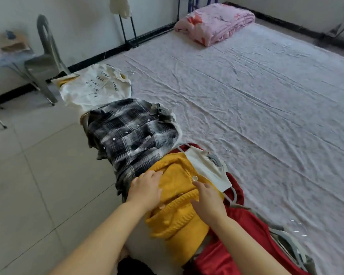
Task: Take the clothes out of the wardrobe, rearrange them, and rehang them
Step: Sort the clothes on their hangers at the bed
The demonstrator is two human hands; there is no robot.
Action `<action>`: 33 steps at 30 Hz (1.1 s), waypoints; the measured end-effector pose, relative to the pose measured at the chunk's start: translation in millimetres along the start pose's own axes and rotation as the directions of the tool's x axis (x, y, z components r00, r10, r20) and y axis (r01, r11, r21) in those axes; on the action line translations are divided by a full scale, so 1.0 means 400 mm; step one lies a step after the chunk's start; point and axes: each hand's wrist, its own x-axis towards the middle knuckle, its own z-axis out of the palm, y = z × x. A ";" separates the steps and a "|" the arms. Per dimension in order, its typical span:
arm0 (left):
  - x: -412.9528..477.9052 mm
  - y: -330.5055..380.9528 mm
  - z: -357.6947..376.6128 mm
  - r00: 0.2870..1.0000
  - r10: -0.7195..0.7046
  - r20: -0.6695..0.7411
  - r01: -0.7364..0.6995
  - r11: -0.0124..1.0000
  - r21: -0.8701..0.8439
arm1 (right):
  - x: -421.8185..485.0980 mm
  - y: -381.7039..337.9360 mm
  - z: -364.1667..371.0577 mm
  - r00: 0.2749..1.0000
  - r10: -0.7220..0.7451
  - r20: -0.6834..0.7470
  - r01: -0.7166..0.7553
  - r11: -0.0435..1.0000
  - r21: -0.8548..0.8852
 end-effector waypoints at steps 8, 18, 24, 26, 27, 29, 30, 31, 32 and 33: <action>-0.016 -0.492 -0.119 0.997 -0.075 -0.031 0.075 0.997 -0.030 | 0.147 -0.442 0.179 0.995 -0.059 0.080 0.069 0.989 -0.130; 0.024 -0.920 -0.244 0.977 -0.205 -0.054 0.200 0.976 -0.092 | 0.357 -0.869 0.306 0.961 -0.200 0.189 0.238 0.949 -0.208; 0.149 -1.093 -0.321 0.973 -0.229 -0.015 0.227 0.971 -0.079 | 0.561 -1.028 0.347 0.949 -0.224 0.219 0.273 0.935 -0.226; 0.218 -1.158 -0.361 0.970 -0.242 -0.020 0.241 0.969 -0.061 | 0.651 -1.086 0.359 0.946 -0.239 0.219 0.285 0.936 -0.207; 0.253 -1.190 -0.383 0.967 -0.252 -0.025 0.250 0.967 -0.053 | 0.696 -1.115 0.360 0.946 -0.241 0.219 0.283 0.940 -0.191; 0.320 -1.251 -0.436 0.962 -0.271 -0.017 0.270 0.962 -0.041 | 0.780 -1.175 0.355 0.945 -0.235 0.227 0.278 0.944 -0.177; 0.350 -1.277 -0.462 0.961 -0.278 -0.007 0.277 0.960 -0.034 | 0.815 -1.202 0.350 0.945 -0.230 0.234 0.273 0.946 -0.173; 0.382 -1.302 -0.489 0.960 -0.279 -0.003 0.279 0.960 -0.025 | 0.850 -1.230 0.344 0.945 -0.229 0.235 0.271 0.948 -0.166; 0.414 -1.326 -0.517 0.961 -0.276 -0.005 0.276 0.961 -0.012 | 0.884 -1.256 0.338 0.944 -0.233 0.233 0.273 0.949 -0.157; 0.446 -1.350 -0.544 0.963 -0.271 -0.010 0.271 0.963 -0.004 | 0.918 -1.283 0.333 0.944 -0.237 0.230 0.275 0.950 -0.151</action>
